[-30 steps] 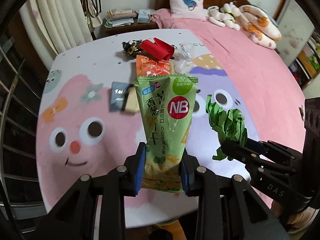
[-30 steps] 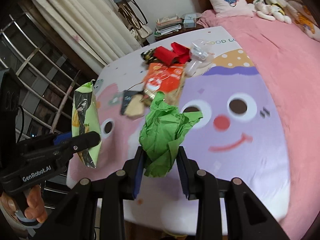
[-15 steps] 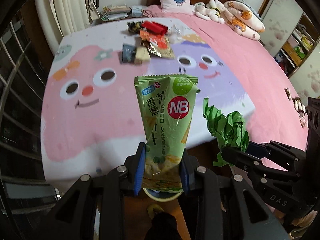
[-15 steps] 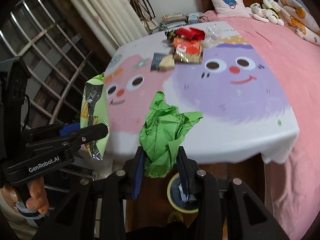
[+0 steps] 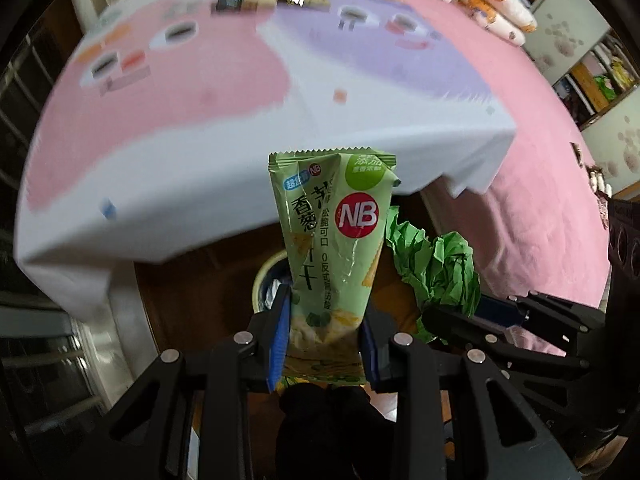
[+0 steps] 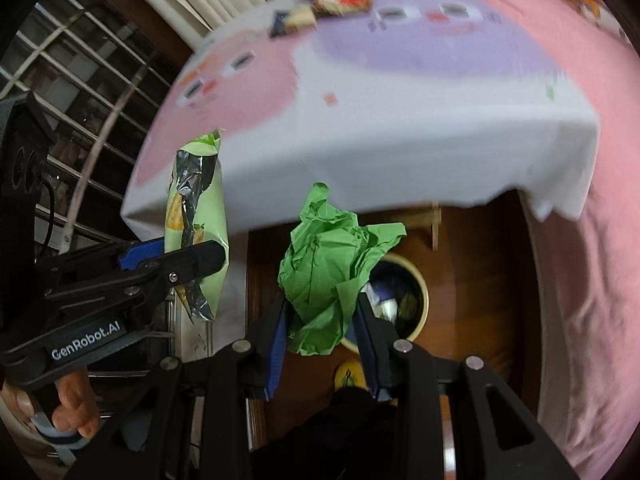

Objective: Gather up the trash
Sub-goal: 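Carry the NB snack bag and green paper over the bin and release both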

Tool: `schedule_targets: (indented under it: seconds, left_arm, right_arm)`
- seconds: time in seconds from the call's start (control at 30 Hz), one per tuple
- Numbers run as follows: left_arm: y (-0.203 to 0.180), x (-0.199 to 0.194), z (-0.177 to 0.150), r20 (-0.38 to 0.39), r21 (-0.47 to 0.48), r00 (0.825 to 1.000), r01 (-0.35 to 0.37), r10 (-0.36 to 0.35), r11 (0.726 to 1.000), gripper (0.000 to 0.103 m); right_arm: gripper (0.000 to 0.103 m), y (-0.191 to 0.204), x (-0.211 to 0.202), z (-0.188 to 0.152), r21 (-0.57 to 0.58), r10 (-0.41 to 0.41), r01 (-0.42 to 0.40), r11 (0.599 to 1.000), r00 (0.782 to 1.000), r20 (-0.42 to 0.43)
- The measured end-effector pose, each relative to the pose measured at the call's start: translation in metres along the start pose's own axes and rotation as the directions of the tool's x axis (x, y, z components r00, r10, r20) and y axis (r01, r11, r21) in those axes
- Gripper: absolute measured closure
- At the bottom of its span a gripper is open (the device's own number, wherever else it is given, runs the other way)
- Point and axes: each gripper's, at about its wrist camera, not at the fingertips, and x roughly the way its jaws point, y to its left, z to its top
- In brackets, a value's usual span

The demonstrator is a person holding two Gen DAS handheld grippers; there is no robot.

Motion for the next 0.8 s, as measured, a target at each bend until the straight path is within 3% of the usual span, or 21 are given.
schedule_targets:
  seconds: [0.53, 0.63, 0.73, 0.8]
  left_arm:
    - [0.022, 0.234, -0.03, -0.127, -0.082, 0.99, -0.065, 0.055, 0.995, 0.07]
    - [0.026, 0.258, -0.034, -0.134, -0.076, 0.989, -0.076, 0.066, 0.994, 0.059]
    - [0.03, 0.274, -0.034, -0.131, -0.083, 0.988, -0.097, 0.086, 0.992, 0.041]
    - [0.034, 0.28, -0.033, -0.136, -0.098, 0.987, -0.095, 0.082, 0.991, 0.017]
  right_arm:
    - [0.071, -0.106, 0.199, -0.04, 0.105, -0.015, 0.028, 0.994, 0.992, -0.124]
    - [0.07, -0.112, 0.226, -0.041, 0.104, -0.014, 0.028, 0.994, 0.991, -0.136]
    - [0.068, -0.118, 0.249, -0.042, 0.106, -0.031, 0.047, 0.993, 0.989, -0.147]
    - [0.067, -0.122, 0.263, -0.044, 0.114, -0.031, 0.049, 0.992, 0.987, -0.156]
